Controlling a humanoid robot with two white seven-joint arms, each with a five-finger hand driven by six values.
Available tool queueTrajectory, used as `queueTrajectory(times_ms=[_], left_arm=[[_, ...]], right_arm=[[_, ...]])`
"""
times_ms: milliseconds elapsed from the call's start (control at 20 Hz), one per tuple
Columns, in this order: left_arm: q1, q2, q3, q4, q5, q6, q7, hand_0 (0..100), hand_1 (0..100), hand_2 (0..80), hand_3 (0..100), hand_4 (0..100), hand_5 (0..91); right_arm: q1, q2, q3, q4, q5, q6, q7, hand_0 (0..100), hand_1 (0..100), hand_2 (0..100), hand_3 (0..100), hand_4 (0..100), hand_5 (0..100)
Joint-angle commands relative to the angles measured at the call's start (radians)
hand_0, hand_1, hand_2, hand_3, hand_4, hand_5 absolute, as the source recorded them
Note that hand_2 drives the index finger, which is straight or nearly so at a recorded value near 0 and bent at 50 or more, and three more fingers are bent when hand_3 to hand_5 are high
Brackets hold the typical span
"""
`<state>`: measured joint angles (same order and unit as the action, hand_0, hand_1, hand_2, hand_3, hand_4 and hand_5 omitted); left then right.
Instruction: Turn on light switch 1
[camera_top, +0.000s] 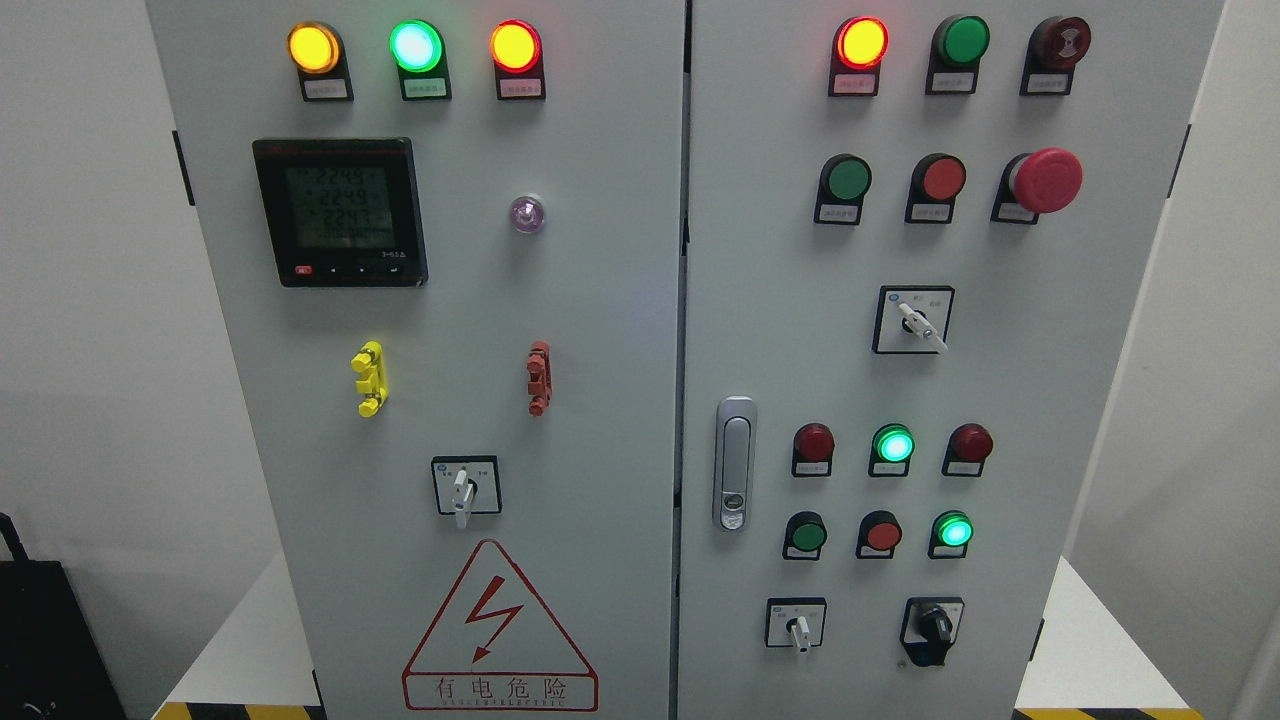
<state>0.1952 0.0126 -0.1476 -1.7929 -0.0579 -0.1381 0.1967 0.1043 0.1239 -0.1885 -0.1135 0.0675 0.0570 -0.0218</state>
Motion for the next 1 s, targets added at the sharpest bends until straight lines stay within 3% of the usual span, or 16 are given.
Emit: queueTrajectory(times_ms=[0, 801, 952], left_arm=[[-0.056, -0.043, -0.047, -0.055, -0.013, 0.061, 0.006, 40, 74, 46.6, 72, 84, 69.5], [-0.174, -0.056, -0.05, -0.232, -0.069, 0.371, 0.009, 42, 78, 49.9, 76, 88, 77.4], [-0.198, -0.063, -0.05, -0.232, -0.071, 0.388, 0.052, 42, 78, 49.7, 75, 88, 77.4]], right_arm=[[0.0, -0.001, 0.0, 0.0, 0.0, 0.0, 0.0, 0, 0, 0, 0, 0, 0], [0.0, 0.0, 0.0, 0.0, 0.0, 0.0, 0.0, 0, 0, 0, 0, 0, 0], [0.0, 0.0, 0.001, 0.0, 0.0, 0.0, 0.0, 0, 0, 0, 0, 0, 0]])
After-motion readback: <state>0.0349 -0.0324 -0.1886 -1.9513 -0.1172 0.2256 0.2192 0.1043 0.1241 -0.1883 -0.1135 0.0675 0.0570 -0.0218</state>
